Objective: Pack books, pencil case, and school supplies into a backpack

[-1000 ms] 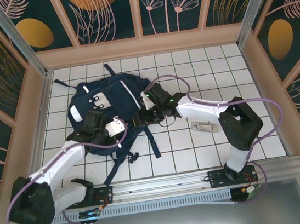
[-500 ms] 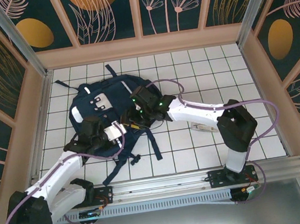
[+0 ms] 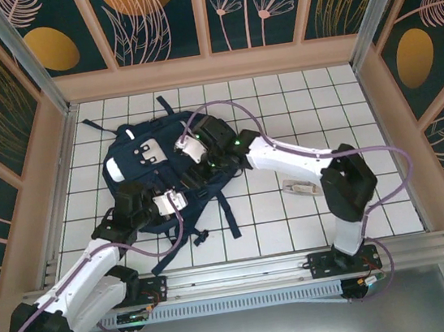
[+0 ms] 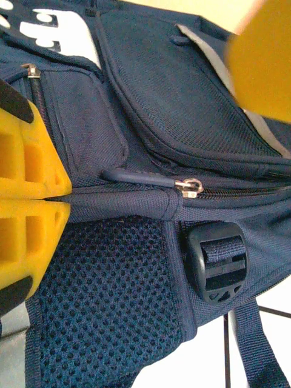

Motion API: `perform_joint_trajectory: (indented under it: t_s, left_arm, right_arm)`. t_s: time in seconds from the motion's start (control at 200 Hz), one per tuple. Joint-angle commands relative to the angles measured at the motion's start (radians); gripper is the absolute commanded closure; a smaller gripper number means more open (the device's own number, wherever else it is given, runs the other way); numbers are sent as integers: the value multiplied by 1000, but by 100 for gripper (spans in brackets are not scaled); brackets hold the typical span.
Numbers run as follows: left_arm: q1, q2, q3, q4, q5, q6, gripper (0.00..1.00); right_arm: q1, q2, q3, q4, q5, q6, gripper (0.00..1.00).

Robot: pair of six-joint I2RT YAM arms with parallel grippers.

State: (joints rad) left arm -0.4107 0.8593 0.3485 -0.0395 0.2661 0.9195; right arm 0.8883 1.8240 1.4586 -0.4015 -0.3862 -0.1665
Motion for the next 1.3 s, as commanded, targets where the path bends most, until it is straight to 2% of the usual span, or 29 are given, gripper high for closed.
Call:
perform_joint_trajectory:
  t_s: [0.0,0.085,0.22,0.255,0.345,0.515,0.726,0.911,0.956,1.016,1.081,1.126,1.191,1.296]
  left_arm:
    - [-5,-45,-8,142,114,64,100]
    - [-4,-62,-13,149,117,62,100]
    - [-5,-92,-28,158,119,61,100]
    - [-5,-99,-32,160,116,63,100]
    - [-5,-103,-30,150,114,62,100]
    - [-5,-99,-39,151,99,63,100]
    - [-5,-87,-45,139,90,67,100]
    - [-5,-70,-26,125,95,62,100]
    - [-5,-73,-29,130,101,56,100]
    - [-5,-74,-35,141,115,54,100]
    - [-5,-69,-36,145,128,58,100]
    - [-6,-71,-33,144,135,57,100]
    - [-5,-80,-38,156,139,55,100]
    - [-5,-87,-53,181,146,57,100]
  right_arm:
    - [3,82,63,-102,-164,-227,46]
    - [1,127,88,-129,-195,-248,49]
    - [1,169,102,-166,-155,-224,54]
    - [-1,169,100,-168,-143,-214,57]
    - [-9,150,80,-145,-146,-175,73]
    - [-59,16,-72,26,-285,-98,76]
    - [-155,-125,-304,283,-411,27,85]
    - [-149,-167,-402,384,-321,140,97]
    - [-133,-175,-409,387,-286,155,95]
    - [-94,-185,-415,386,-229,133,80]
    - [-48,-174,-386,353,-168,79,70]
    - [-31,-146,-336,315,-87,102,68]
    - [-25,-88,-245,260,25,237,63]
    - [17,-31,-171,218,23,300,59]
